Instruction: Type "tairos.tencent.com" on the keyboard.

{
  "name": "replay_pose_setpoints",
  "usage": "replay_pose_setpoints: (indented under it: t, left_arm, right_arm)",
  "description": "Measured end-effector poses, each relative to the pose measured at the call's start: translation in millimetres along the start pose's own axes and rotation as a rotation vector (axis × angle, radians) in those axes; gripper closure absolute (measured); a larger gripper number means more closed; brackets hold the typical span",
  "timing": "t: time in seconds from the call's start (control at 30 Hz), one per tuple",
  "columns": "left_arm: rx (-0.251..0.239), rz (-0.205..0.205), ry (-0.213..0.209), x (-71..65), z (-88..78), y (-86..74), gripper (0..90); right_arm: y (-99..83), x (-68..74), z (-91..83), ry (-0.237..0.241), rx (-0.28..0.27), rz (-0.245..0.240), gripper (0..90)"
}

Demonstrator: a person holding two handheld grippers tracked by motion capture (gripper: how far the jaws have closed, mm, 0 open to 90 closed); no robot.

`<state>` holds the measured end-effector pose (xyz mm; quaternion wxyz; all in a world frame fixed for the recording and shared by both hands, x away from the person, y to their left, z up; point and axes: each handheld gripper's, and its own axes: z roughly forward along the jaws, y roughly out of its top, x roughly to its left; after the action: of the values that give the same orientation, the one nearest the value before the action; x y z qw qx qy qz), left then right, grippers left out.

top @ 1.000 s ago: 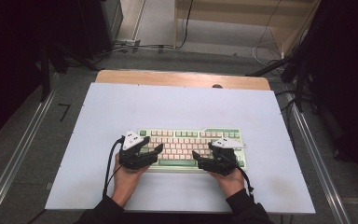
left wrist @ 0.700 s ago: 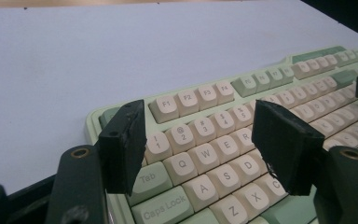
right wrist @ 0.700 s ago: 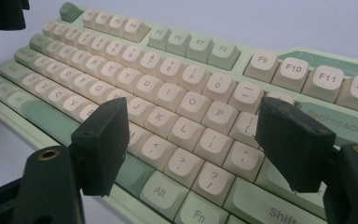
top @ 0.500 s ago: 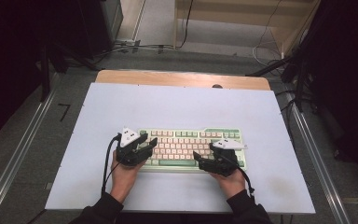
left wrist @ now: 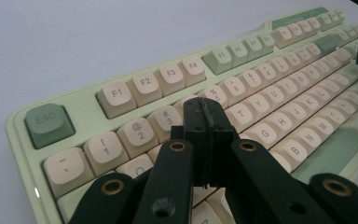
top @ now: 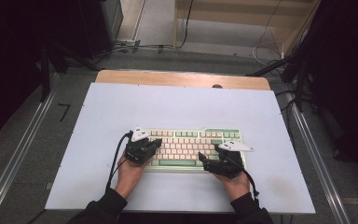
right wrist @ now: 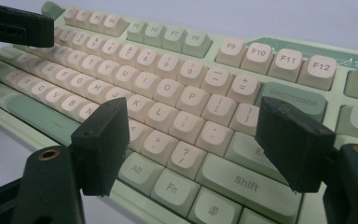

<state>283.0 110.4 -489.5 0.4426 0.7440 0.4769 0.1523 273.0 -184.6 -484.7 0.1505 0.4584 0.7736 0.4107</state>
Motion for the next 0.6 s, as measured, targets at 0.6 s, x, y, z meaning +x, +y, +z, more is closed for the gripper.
replay_pose_setpoints:
  t: [0.6]
  left_arm:
    - [0.023,0.01,0.01,-1.3,6.8,-0.4,90.0]
  right_arm:
    - [-1.2,-2.1,-3.1,-0.009,-0.006,0.005,24.3]
